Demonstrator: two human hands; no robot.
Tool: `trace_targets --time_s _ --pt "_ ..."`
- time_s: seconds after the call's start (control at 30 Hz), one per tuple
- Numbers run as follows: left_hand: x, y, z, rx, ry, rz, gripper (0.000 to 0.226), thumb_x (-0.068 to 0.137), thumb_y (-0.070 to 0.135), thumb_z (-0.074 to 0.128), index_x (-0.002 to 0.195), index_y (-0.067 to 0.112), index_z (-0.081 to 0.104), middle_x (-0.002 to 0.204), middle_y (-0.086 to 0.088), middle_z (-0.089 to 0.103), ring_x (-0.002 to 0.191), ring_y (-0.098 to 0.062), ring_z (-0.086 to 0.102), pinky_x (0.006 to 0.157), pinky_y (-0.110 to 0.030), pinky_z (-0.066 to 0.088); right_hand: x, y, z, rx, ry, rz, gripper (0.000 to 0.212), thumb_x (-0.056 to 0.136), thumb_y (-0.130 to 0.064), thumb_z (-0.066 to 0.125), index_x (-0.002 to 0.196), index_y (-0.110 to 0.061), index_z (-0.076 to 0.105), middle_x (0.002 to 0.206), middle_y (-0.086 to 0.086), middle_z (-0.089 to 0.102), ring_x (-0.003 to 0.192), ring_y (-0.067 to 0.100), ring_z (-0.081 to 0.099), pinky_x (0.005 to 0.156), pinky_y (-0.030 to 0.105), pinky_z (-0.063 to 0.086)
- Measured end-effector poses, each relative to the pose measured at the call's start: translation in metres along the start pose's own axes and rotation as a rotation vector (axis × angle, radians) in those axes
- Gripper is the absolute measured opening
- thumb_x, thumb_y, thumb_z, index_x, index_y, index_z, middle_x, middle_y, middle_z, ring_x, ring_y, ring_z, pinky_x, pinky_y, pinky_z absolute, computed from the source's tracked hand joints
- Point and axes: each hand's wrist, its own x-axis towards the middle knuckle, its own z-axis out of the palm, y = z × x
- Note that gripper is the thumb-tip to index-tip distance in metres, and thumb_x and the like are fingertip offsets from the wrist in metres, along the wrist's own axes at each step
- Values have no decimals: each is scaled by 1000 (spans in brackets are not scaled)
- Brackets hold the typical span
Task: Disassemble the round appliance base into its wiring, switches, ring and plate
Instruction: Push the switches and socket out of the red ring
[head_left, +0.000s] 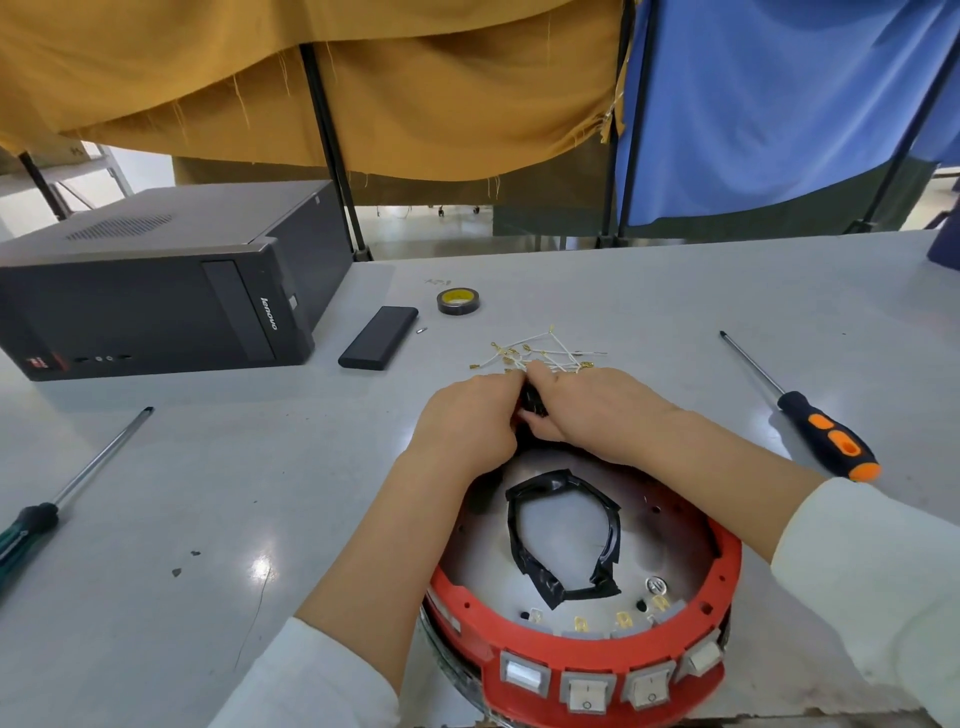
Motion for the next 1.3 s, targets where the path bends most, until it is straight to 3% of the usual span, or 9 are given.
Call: trace_targets --time_s 0.07,0.17,0.33,0.57,0.67,0.9,1.07,1.2,1.3 --pt "-1 0 2 -58 23 60 40 81 26 54 119 23 46 117 2 59 104 -23 55 71 -31 40 -4 7 -7 149 -100 68 36 87 -43 55 99 -19 32 82 3 59 71 29 55 57 34 34" --pt "0 3 6 -70 45 179 54 84 42 55 133 27 38 130 7 50 117 -16 48 84 -33 43 -8 16 -9 171 -199 123 23 86 -25 55 104 -15 44 96 7 63 86 29 59 65 34 41" --pt "10 9 10 322 38 231 34 99 37 35 122 13 39 121 -5 47 97 -27 57 59 -35 35 -7 14 -7 166 -174 144 12 86 -16 48 97 -13 48 99 11 63 76 25 50 62 31 33" --pt "20 8 12 511 72 283 38 101 34 21 127 13 37 111 -8 50 64 -30 48 48 -33 28 -7 12 -6 169 -145 174 20 84 -11 46 102 -12 53 95 9 64 71 23 49 59 31 35" --pt "22 7 14 503 91 278 36 101 37 24 127 16 38 109 -6 52 69 -33 58 47 -32 26 -7 12 -5 165 -137 169 20 83 -10 46 102 -11 53 94 9 64 76 26 56 61 33 39" --pt "22 8 12 489 82 271 31 99 34 31 124 18 39 108 -5 53 75 -34 61 48 -32 25 -8 12 -5 149 -131 178 15 84 -10 47 97 -13 51 90 8 62 67 23 46 49 31 27" --pt "21 9 7 410 57 237 32 97 38 36 120 17 42 112 -4 56 87 -34 61 56 -34 29 -10 10 -5 157 -113 196 15 85 -14 46 99 -16 43 96 8 61 69 24 46 48 30 24" --pt "21 -1 -2 203 -86 177 37 91 38 53 116 14 43 115 -7 59 100 -32 58 67 -33 35 -15 3 -2 -4 75 71 41 84 -43 48 117 -19 40 110 1 58 92 25 61 61 31 32" --pt "19 -8 -2 37 -134 108 26 91 23 54 114 12 47 114 -10 60 103 -31 56 75 -34 40 -13 0 -2 -56 118 -6 48 89 -53 42 121 -17 42 111 3 62 94 26 62 60 32 32"
